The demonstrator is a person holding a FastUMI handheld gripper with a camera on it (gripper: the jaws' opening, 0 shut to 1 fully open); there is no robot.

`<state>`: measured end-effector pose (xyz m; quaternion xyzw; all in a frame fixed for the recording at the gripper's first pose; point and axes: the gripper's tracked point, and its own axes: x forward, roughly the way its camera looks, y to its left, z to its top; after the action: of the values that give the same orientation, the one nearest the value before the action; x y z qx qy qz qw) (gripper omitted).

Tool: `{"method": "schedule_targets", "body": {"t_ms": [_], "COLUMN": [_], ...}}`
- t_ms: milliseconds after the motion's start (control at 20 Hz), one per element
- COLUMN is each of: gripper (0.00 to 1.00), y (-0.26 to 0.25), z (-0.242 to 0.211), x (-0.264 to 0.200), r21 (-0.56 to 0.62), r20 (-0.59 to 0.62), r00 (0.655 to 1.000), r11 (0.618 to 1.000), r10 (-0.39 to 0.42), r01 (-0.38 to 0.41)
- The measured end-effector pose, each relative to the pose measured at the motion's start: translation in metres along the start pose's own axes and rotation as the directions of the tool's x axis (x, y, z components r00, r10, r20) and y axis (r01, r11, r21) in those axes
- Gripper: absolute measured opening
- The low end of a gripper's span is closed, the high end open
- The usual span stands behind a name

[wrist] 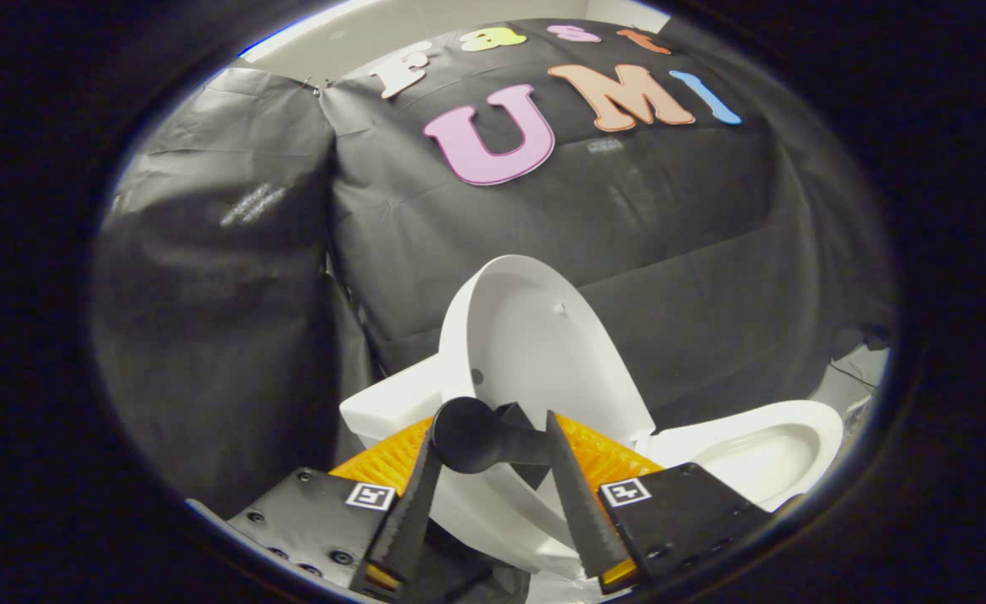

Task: Open the toilet lid.

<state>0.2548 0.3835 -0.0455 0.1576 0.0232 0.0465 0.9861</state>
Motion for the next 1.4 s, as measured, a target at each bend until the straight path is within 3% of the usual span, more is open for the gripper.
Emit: {"method": "schedule_targets", "body": {"t_ms": [100,300,900,1300,1400], "gripper": [0.83,0.90,0.90,0.87,0.86], "y": [-0.001,-0.003,-0.070,-0.163,-0.176], "z": [0.009,0.037,0.114,0.155,0.158], "x": [-0.006,-0.017,-0.065,-0.119,-0.134], "r21": [-0.009,-0.047,-0.160,-0.203,-0.233], "r20": [0.023,0.080,0.190,0.227,0.225], "r00": [1.000,0.996,0.981,0.970,0.972], "r11": [1.000,0.998,0.986,0.969,0.966], "r10": [0.011,0.042,-0.024,-0.090,-0.063], "r01": [-0.011,-0.039,0.055,0.137,0.116]}}
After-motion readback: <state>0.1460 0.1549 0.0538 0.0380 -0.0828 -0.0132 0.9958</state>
